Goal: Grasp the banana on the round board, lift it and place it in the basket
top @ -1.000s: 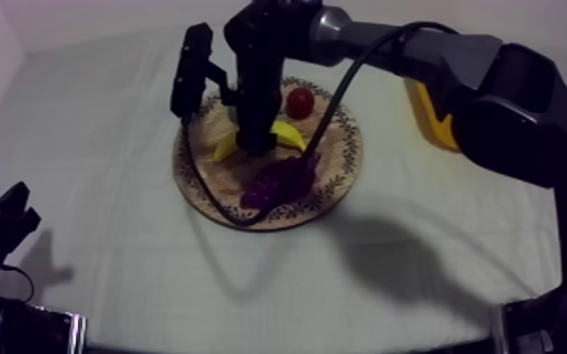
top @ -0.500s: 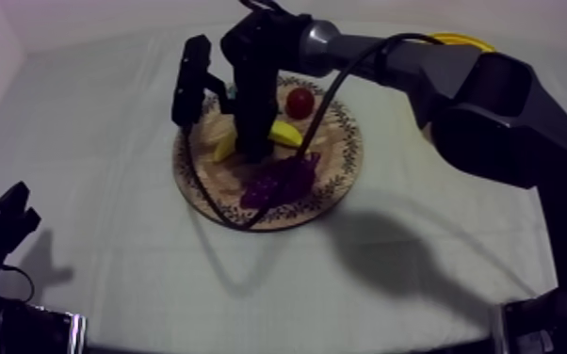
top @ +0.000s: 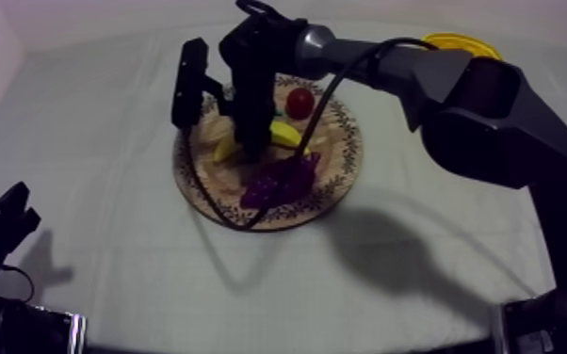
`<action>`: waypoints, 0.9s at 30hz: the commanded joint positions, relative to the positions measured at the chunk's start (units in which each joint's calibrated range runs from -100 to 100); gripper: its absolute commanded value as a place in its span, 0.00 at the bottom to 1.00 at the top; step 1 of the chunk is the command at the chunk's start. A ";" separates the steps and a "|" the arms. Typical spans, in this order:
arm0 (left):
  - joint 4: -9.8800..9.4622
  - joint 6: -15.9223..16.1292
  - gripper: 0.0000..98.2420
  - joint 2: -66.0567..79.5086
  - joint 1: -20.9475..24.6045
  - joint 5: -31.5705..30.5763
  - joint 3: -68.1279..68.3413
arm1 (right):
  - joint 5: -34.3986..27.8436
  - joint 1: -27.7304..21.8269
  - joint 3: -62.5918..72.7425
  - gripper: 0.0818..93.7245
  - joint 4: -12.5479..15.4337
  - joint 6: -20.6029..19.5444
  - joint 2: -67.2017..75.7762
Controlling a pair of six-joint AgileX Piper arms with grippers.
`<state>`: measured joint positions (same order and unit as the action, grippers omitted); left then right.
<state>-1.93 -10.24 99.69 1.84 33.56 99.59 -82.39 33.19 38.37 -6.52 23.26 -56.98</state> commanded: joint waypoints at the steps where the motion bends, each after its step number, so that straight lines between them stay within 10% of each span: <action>1: 0.00 0.02 0.00 0.05 0.01 -0.01 -0.04 | 0.16 -0.07 0.09 0.28 0.15 0.15 -0.20; 27: 0.00 0.00 0.00 0.05 0.01 -0.01 -0.04 | -0.77 -2.42 -5.54 0.20 -0.24 -0.09 17.06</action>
<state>-1.93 -10.24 99.69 1.84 33.55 99.59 -83.20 31.05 33.06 -6.55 23.50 -41.93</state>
